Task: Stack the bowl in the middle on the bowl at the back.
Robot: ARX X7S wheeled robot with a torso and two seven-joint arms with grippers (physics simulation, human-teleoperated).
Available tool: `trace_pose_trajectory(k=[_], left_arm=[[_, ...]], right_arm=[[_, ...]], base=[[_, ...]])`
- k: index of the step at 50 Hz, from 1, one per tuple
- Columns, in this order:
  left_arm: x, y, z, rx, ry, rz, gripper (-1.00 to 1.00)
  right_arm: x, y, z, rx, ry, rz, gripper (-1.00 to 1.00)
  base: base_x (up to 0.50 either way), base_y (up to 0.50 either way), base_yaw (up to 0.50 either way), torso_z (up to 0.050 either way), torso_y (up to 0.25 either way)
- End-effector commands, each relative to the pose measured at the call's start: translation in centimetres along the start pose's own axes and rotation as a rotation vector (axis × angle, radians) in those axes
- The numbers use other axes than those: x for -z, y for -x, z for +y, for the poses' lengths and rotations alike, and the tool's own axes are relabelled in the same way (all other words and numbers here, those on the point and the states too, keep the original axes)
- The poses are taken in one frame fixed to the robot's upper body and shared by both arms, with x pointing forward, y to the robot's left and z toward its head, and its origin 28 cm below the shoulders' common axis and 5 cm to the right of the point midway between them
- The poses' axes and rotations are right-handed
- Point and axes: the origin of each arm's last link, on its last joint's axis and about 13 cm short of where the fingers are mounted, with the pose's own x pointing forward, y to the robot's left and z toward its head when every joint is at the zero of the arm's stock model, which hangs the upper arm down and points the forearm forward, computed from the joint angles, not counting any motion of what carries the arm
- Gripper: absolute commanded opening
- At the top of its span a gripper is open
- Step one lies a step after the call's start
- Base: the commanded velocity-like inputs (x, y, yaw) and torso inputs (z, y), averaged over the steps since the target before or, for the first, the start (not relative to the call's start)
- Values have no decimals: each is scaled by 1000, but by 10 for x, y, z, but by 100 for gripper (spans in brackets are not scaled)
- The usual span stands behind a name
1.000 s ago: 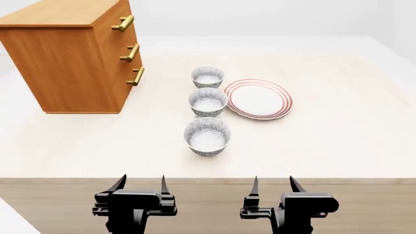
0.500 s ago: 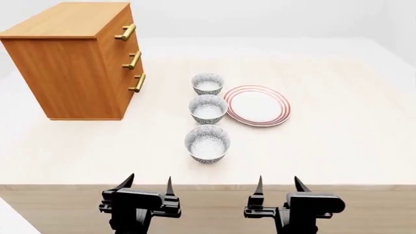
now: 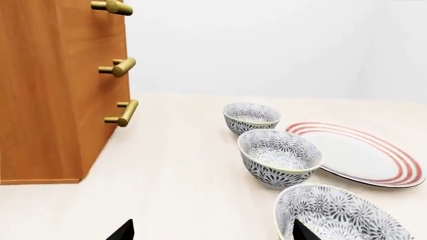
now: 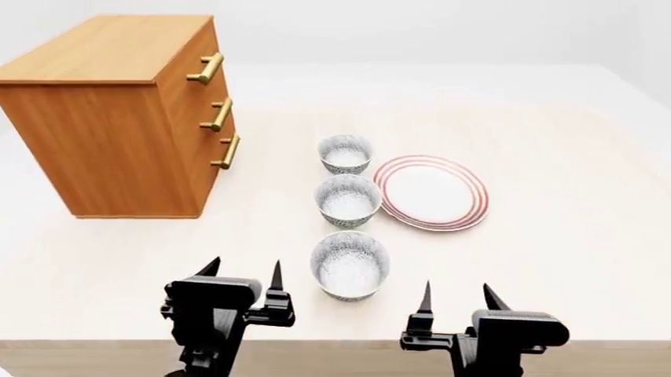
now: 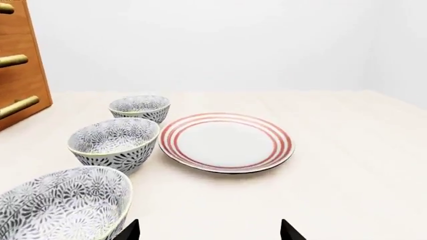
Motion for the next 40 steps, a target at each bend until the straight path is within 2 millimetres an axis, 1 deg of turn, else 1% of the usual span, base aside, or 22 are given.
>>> trace_pose_trajectory(k=[1, 10, 13, 28, 33, 38, 40], left_arm=[[-10, -4, -4, 7, -8, -7, 100], [-11, -3, -5, 17, -9, -5, 100], [-12, -2, -5, 18, -8, -4, 100], [-13, -2, -7, 27, -3, 1, 100], [-15, -4, -7, 38, 4, 13, 100], [-24, -11, -10, 102, 6, 67, 100], [-30, -17, -11, 129, 14, 103, 100]], right_arm=[[-2, 1, -1, 6, -6, -7, 100], [-2, 0, -1, 9, -11, -5, 100], [-3, 1, -2, 8, -21, -2, 100], [-4, 1, -3, 0, -28, -6, 100], [-4, 2, -3, 4, -25, -15, 100], [-4, 2, -3, 5, -25, -19, 100], [-4, 2, -3, 5, -24, -19, 100]], base=[[500, 207, 0, 0, 0], [500, 202, 0, 0, 0], [500, -8, 0, 0, 0], [487, -281, 0, 0, 0], [495, -96, 0, 0, 0], [0, 0, 0, 0, 3], [0, 0, 0, 0, 0]])
